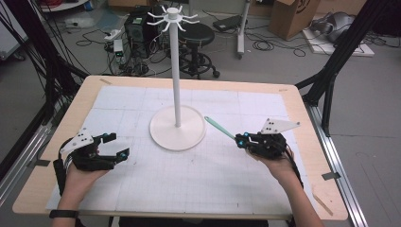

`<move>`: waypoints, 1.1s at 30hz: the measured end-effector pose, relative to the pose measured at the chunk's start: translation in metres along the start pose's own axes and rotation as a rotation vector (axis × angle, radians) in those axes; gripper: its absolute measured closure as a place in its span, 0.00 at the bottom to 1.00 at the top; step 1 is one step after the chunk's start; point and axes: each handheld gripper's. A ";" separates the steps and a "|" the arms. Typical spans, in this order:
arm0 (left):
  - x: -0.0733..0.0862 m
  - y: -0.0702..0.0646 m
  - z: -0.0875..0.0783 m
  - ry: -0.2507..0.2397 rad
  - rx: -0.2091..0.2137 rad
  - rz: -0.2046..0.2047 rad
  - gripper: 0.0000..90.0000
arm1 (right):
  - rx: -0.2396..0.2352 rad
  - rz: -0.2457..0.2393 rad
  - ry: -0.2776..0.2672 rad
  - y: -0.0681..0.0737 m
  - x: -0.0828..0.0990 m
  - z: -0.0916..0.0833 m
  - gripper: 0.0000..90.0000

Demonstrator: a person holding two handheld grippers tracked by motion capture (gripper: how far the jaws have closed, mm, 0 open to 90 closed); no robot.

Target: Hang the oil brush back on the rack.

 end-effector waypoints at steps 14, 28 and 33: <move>-0.001 0.000 -0.001 -0.006 0.009 -0.004 0.16 | -0.033 -0.040 -0.174 0.019 -0.087 -0.014 0.92; 0.000 0.000 0.000 0.004 0.021 -0.009 0.16 | -0.043 -0.055 -0.284 0.043 -0.142 -0.029 0.92; 0.000 0.000 0.000 0.004 0.024 -0.011 0.16 | -0.030 -0.091 -0.298 0.056 -0.159 -0.032 0.92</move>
Point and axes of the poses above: each handheld gripper's, and its own axes: z roughly forward along the jaws, x roughly out of its underside, y roughly to its left, and after that the axes turned 11 degrees about z, right-handed
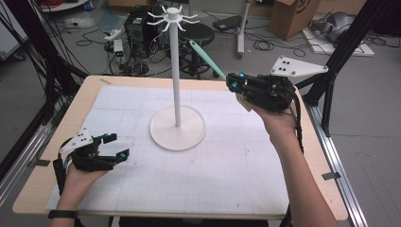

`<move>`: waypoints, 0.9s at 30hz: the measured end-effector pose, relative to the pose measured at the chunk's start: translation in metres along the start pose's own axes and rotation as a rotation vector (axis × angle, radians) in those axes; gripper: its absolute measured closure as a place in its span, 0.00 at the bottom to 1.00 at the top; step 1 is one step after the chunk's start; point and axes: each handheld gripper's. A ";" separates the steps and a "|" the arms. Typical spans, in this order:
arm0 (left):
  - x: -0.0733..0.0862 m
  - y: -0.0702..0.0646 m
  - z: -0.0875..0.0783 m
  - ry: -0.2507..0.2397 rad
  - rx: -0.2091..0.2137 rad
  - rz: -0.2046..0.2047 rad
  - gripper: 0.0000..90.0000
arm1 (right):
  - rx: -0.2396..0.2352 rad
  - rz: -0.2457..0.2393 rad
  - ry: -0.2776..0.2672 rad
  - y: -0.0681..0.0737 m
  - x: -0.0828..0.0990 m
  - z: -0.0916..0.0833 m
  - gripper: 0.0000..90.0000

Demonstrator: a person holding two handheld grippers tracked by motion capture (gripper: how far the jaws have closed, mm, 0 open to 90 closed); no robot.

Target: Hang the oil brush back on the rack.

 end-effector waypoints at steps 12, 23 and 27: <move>0.000 0.001 -0.001 -0.001 -0.001 0.003 0.16 | 0.025 -0.028 -0.028 0.010 -0.017 0.006 0.92; 0.000 0.001 -0.001 -0.002 -0.003 0.001 0.16 | 0.051 -0.048 -0.023 0.013 -0.019 0.012 0.92; 0.000 0.001 -0.001 0.000 -0.003 0.002 0.16 | 0.065 -0.056 -0.020 0.012 -0.019 0.013 0.92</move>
Point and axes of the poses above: each handheld gripper's, and its own axes: z roughly forward along the jaws, x roughly out of its underside, y roughly to its left, and after that the axes turned 11 degrees about z, right-handed
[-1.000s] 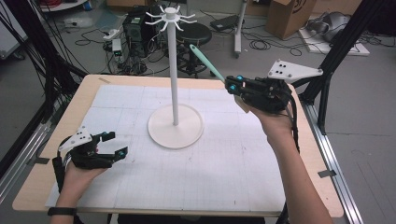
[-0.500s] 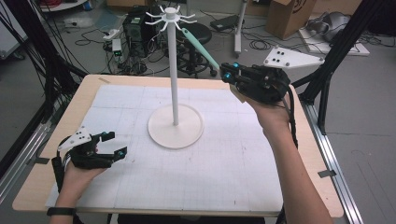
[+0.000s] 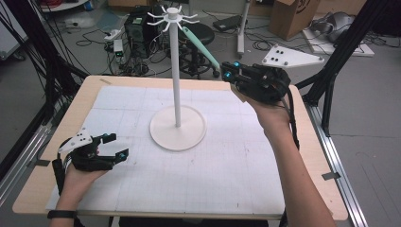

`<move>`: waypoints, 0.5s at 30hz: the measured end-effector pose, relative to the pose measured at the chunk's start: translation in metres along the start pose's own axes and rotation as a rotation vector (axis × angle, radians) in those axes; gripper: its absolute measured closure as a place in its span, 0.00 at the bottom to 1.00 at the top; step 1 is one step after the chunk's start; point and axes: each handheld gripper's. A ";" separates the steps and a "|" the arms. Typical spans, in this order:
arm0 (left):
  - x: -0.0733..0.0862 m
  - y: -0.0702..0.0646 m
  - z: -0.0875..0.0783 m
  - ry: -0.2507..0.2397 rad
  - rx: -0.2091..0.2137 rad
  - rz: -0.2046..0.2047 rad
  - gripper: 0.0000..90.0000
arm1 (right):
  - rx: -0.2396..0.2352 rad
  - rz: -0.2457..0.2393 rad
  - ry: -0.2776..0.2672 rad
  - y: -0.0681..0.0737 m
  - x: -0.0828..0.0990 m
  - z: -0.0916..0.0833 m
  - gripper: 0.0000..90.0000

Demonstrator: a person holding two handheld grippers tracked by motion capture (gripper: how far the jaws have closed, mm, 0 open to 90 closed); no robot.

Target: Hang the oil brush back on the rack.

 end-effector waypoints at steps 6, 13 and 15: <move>0.000 0.000 0.000 -0.002 0.002 -0.002 0.16 | 0.018 0.008 0.010 -0.003 0.001 0.004 0.92; 0.000 -0.001 0.001 0.002 0.007 0.000 0.16 | 0.024 0.027 0.014 -0.006 0.004 0.015 0.92; 0.000 0.000 0.001 0.001 0.007 0.000 0.16 | 0.023 0.030 0.020 -0.007 0.005 0.020 0.92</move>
Point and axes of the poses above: each handheld gripper's, and its own axes: z roughly forward along the jaws, x roughly out of its underside, y roughly to its left, and after that the axes turned 11 degrees about z, right-handed
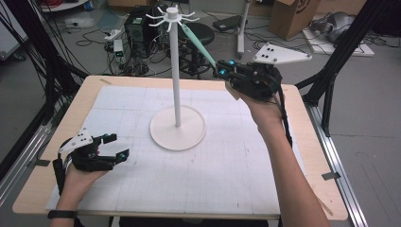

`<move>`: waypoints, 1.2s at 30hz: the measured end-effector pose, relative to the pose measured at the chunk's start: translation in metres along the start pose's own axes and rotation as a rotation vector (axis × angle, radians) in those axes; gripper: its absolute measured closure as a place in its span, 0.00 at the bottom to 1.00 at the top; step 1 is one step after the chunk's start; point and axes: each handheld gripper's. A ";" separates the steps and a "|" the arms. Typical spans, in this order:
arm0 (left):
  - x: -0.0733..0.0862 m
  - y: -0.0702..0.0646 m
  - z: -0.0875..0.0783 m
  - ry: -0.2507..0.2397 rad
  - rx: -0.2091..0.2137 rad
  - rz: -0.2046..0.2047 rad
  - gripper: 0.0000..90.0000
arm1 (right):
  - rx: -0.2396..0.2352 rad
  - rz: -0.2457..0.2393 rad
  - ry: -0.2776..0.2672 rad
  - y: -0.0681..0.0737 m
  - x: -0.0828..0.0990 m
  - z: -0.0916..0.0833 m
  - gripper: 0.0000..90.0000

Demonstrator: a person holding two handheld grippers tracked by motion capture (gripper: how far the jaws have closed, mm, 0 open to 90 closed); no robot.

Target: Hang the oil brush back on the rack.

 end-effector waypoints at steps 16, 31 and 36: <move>0.000 0.000 0.000 -0.002 0.003 -0.005 0.16 | 0.019 0.002 0.085 -0.004 0.011 0.027 0.80; 0.002 0.004 -0.007 -0.006 -0.024 -0.002 0.16 | -0.034 0.042 0.083 -0.024 0.057 -0.009 0.41; 0.000 0.006 -0.009 -0.014 -0.032 -0.013 0.16 | -0.036 0.054 0.109 -0.032 0.089 -0.032 0.31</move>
Point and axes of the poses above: each handheld gripper's, and its own axes: z roughly forward along the jaws, x roughly out of its underside, y roughly to its left, and after that the axes turned 11 degrees about z, right-handed
